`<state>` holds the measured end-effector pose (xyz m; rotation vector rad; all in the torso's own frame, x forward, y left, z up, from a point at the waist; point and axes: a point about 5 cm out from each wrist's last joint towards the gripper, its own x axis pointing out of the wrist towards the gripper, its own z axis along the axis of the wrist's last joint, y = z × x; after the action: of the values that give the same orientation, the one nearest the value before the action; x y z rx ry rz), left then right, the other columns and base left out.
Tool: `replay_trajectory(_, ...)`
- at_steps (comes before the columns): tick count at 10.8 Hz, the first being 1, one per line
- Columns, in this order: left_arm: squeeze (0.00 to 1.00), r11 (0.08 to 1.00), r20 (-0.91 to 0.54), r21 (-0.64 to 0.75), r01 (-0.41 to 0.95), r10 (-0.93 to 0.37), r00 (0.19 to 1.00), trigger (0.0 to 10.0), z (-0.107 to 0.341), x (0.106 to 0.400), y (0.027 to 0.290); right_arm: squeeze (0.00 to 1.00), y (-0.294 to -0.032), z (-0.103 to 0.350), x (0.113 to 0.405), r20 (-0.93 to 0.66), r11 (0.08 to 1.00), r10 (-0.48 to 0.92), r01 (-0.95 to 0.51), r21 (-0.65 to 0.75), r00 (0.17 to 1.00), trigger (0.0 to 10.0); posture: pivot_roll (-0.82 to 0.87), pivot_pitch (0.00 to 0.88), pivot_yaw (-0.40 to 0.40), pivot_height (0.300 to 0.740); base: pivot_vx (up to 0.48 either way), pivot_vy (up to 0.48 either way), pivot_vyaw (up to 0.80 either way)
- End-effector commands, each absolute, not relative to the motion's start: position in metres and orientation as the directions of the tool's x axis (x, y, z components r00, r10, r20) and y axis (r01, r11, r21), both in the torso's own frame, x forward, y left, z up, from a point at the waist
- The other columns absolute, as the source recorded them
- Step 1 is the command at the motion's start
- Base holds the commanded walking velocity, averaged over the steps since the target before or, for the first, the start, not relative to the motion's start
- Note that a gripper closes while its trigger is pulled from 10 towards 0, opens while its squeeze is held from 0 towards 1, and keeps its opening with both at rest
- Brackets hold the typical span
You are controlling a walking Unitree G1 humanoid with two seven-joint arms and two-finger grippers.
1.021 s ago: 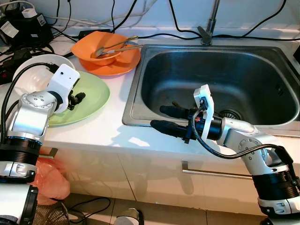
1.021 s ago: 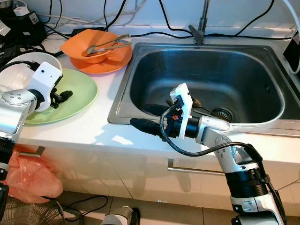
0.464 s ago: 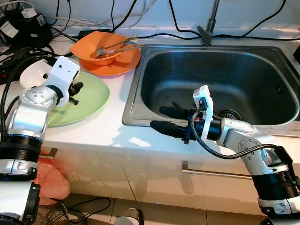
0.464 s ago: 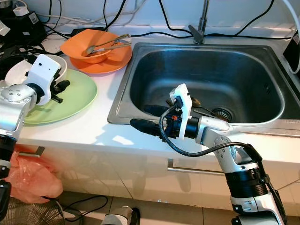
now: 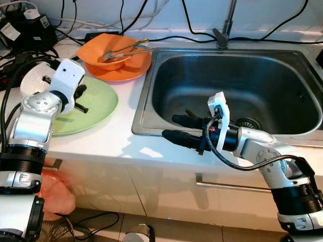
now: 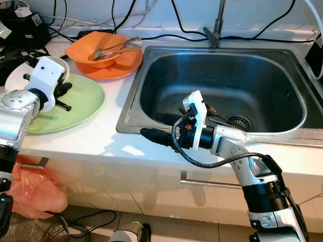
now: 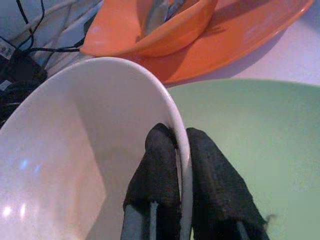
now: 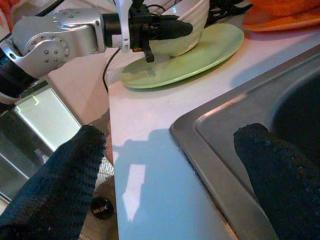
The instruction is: Kitchen organization
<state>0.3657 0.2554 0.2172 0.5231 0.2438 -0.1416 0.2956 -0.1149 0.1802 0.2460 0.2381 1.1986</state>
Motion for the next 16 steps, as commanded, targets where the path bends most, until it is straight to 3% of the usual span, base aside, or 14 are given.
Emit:
replay_trajectory(1, 0.00, 0.862, -0.252, 0.473, 0.182, -0.066, 0.965, 0.0, 0.223, 0.367, 0.257, 0.38, -0.114, 0.181, 0.295, -0.053, 0.338, 0.939, -0.891, 0.304, 0.339, 10.0, 0.25, 0.068, 0.090, 0.740, 0.000, 0.000, 0.00)
replay_trajectory(6, 0.00, 0.862, -0.252, 0.473, 0.182, -0.066, 0.965, 0.0, 0.223, 0.367, 0.257, 0.38, -0.114, 0.181, 0.295, -0.053, 0.338, 0.939, -0.891, 0.304, 0.339, 10.0, 0.25, 0.068, 0.090, 0.740, 0.000, 0.000, 0.00)
replay_trajectory(7, 0.00, 0.807, -0.141, 0.578, 0.122, -0.049, 0.989, 0.0, 0.232, 0.369, 0.246, 0.24, -0.115, 0.180, 0.299, -0.055, 0.358, 0.932, -0.884, 0.302, 0.358, 10.0, 0.25, 0.052, 0.088, 0.740, 0.000, 0.000, 0.00)
replay_trajectory(8, 0.00, 0.728, 0.000, 0.685, 0.041, -0.057, 0.998, 0.0, 0.242, 0.369, 0.229, 0.23, -0.116, 0.179, 0.303, -0.059, 0.382, 0.922, -0.875, 0.298, 0.383, 10.0, 0.24, 0.056, 0.082, 0.740, 0.000, 0.000, 0.00)
replay_trajectory(12, 0.00, 0.703, 0.070, 0.711, -0.002, -0.068, 0.995, 0.0, 0.247, 0.369, 0.224, 0.22, -0.119, 0.178, 0.306, -0.057, 0.404, 0.912, -0.864, 0.300, 0.407, 10.0, 0.24, 0.056, 0.086, 0.740, 0.000, 0.000, 0.00)
replay_trajectory(13, 0.00, 0.675, 0.153, 0.736, -0.050, -0.095, 0.984, 0.0, 0.256, 0.368, 0.215, 0.22, -0.121, 0.180, 0.311, -0.040, 0.439, 0.893, -0.847, 0.299, 0.449, 10.0, 0.24, 0.054, 0.086, 0.740, 0.000, 0.000, 0.00)
replay_trajectory(16, 0.00, 0.603, 0.330, 0.795, -0.065, -0.340, 0.881, 0.0, 0.263, 0.352, 0.153, 0.22, -0.146, 0.198, 0.353, 0.045, 0.721, 0.644, -0.625, 0.299, 0.764, 10.0, 0.24, 0.057, 0.080, 0.740, 0.000, 0.000, 0.00)
